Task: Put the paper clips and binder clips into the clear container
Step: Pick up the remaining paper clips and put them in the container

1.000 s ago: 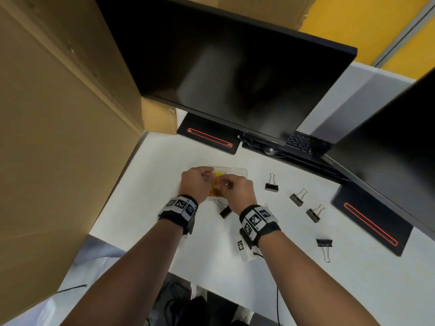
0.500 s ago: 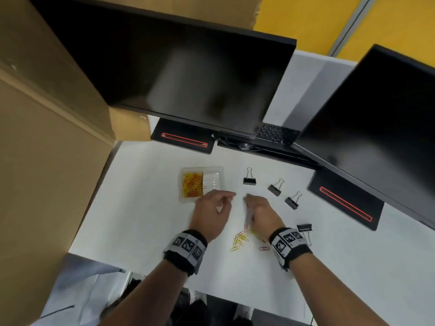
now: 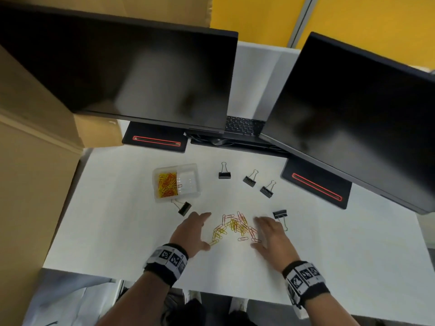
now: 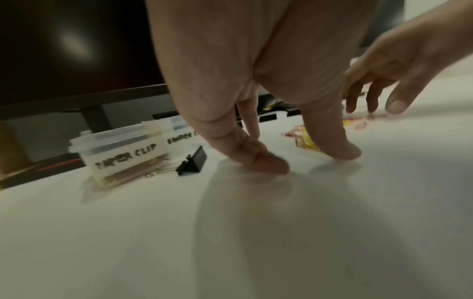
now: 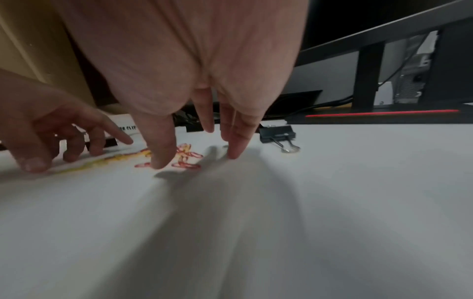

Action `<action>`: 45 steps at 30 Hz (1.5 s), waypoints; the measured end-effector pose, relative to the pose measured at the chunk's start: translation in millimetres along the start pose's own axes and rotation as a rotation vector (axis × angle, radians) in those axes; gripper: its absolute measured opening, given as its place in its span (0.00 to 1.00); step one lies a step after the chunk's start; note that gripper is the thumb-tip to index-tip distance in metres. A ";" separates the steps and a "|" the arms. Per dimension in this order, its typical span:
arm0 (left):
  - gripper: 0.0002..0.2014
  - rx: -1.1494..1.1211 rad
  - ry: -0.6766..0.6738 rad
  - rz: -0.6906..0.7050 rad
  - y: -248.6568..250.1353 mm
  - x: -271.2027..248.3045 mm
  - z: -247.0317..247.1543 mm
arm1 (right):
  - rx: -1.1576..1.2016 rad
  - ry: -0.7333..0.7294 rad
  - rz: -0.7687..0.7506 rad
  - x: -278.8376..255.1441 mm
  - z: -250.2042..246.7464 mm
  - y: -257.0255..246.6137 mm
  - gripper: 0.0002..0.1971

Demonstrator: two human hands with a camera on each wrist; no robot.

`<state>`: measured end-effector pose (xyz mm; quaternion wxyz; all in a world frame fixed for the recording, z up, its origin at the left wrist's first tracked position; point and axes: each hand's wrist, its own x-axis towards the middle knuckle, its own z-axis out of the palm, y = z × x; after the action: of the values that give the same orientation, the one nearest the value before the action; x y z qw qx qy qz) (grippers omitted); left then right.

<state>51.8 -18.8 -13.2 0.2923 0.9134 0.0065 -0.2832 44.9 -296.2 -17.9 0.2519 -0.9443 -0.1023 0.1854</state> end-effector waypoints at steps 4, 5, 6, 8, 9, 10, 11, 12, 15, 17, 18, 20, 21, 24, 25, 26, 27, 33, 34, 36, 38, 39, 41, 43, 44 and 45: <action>0.51 0.001 -0.029 0.045 10.5 12.4 9.9 | 0.006 -0.097 0.076 2.1 8.5 3.2 0.40; 0.50 0.000 -0.027 0.057 15.1 15.7 11.7 | 0.032 -0.090 0.085 7.3 11.3 1.7 0.40; 0.49 0.004 -0.020 0.068 19.5 19.2 13.0 | 0.054 -0.076 0.088 13.4 13.7 -0.2 0.39; 0.45 0.016 0.007 0.085 26.5 26.3 15.8 | 0.050 -0.037 0.062 26.7 18.0 -6.5 0.38; 0.43 0.015 0.024 0.087 29.2 29.2 17.2 | 0.033 -0.019 0.041 32.3 20.3 -10.4 0.37; 0.41 0.011 0.044 0.088 31.3 32.0 18.4 | 0.019 0.001 0.024 36.8 22.6 -14.7 0.36; 0.38 0.006 0.063 0.088 32.9 33.7 19.3 | 0.012 0.022 0.010 40.1 25.1 -18.6 0.34; 0.35 0.001 0.082 0.087 34.1 34.9 20.0 | 0.008 0.043 -0.003 42.4 27.1 -22.1 0.31; 0.22 0.000 0.145 0.087 36.4 36.8 21.9 | 0.003 0.115 -0.036 45.4 31.0 -28.8 0.19; 0.15 -0.001 0.177 0.079 36.7 38.0 24.4 | 0.002 0.132 -0.028 45.9 30.6 -31.6 0.15; 0.13 -0.004 0.189 0.079 36.6 38.5 25.5 | 0.001 0.133 -0.025 46.1 30.3 -32.7 0.14; 0.10 -0.006 0.207 0.088 36.3 38.5 26.0 | 0.034 0.126 -0.003 46.6 29.3 -34.9 0.12; 0.10 -0.012 0.215 0.089 35.7 38.5 26.0 | 0.069 0.130 0.024 47.6 28.7 -35.4 0.11; 0.09 -0.048 0.226 0.076 34.7 38.1 26.5 | 0.141 0.133 0.096 51.2 26.8 -36.0 0.08; 0.09 -0.057 0.222 0.071 34.8 38.4 26.6 | 0.139 0.131 0.094 52.0 26.4 -36.3 0.08; 0.10 -0.070 0.217 0.065 35.0 38.7 26.6 | 0.133 0.128 0.084 52.4 25.6 -37.2 0.07; 0.09 -0.094 0.213 0.055 35.2 38.9 26.1 | 0.128 0.128 0.075 52.4 24.8 -38.3 0.07; 0.06 -0.393 0.237 -0.030 29.6 35.2 24.5 | 0.317 0.141 0.215 47.0 13.0 -34.4 0.08; 0.05 -0.444 0.255 -0.039 27.9 34.1 23.9 | 0.372 0.152 0.240 45.9 9.2 -34.4 0.08; 0.05 -0.535 0.288 -0.040 25.8 30.8 21.2 | 0.479 0.190 0.274 45.7 0.9 -38.0 0.07; 0.05 -0.628 0.317 -0.032 26.6 26.2 15.2 | 0.572 0.227 0.279 49.6 -5.9 -45.8 0.07; 0.05 -0.667 0.331 -0.032 27.2 24.3 10.5 | 0.611 0.239 0.271 53.3 -8.7 -51.0 0.08; 0.05 -0.712 0.363 -0.038 25.2 21.0 -1.5 | 0.669 0.245 0.244 63.5 -12.1 -64.4 0.09; 0.05 -0.723 0.406 -0.047 19.8 17.6 -17.9 | 0.700 0.240 0.209 75.5 -14.1 -81.3 0.09; 0.05 -0.738 0.429 -0.052 16.5 15.3 -27.0 | 0.715 0.233 0.193 81.4 -14.8 -90.4 0.09; 0.05 -0.753 0.455 -0.062 11.6 12.8 -36.5 | 0.728 0.222 0.174 87.4 -14.9 -99.9 0.09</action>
<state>83.4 -10.8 10.7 0.5871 0.7818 0.2010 -0.0613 120.5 -192.5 19.2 0.5633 -0.8127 0.0784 0.1268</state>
